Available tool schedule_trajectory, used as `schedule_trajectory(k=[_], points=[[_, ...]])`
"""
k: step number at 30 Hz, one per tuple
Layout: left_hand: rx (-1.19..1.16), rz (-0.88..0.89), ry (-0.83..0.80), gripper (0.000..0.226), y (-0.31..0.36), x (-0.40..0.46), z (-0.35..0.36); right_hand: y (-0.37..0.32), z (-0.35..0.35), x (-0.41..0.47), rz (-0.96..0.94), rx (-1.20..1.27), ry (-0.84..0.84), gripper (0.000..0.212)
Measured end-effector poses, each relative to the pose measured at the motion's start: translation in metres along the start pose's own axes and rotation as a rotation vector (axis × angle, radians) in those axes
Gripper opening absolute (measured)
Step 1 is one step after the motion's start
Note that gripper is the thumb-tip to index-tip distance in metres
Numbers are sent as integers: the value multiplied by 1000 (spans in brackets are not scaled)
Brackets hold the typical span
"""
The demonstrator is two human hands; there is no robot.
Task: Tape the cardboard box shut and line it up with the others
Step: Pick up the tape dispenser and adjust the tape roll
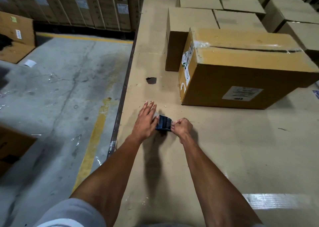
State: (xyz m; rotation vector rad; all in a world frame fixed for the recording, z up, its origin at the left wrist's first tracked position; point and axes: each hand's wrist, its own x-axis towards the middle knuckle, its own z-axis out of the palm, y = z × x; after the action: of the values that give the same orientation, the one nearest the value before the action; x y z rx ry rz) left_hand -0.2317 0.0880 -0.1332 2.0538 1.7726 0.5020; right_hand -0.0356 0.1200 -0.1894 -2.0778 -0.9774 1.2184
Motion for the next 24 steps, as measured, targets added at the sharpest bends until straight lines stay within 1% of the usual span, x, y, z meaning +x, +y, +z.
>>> schedule_trajectory(k=[2, 5, 8, 12, 15, 18, 22, 24], points=[[-24, -18, -29, 64, 0, 0, 0, -20, -10, -26, 25, 71, 14, 27], [138, -3, -68, 68, 14, -1, -5, -31, -20, -45, 51, 146, -12, 23], [257, 26, -74, 68, 26, -4, -2, -27, -26, -47, 26, 101, -61, 19], [223, -10, -75, 72, 31, -3, 7, -26, -31, -49, 6, 105, -102, 23], [208, -8, -51, 66, 28, -3, 12, -27, -34, -52, 25, 188, -136, 29], [147, -11, -37, 64, 24, -2, 12, -22, -31, -49, 36, 214, -156, 27], [-8, -34, -33, 64, 11, 0, 5, -26, -33, -49, 62, 244, -151, 30], [36, -46, -36, 67, 13, -1, 3, -30, -35, -50, 77, 299, -158, 24]])
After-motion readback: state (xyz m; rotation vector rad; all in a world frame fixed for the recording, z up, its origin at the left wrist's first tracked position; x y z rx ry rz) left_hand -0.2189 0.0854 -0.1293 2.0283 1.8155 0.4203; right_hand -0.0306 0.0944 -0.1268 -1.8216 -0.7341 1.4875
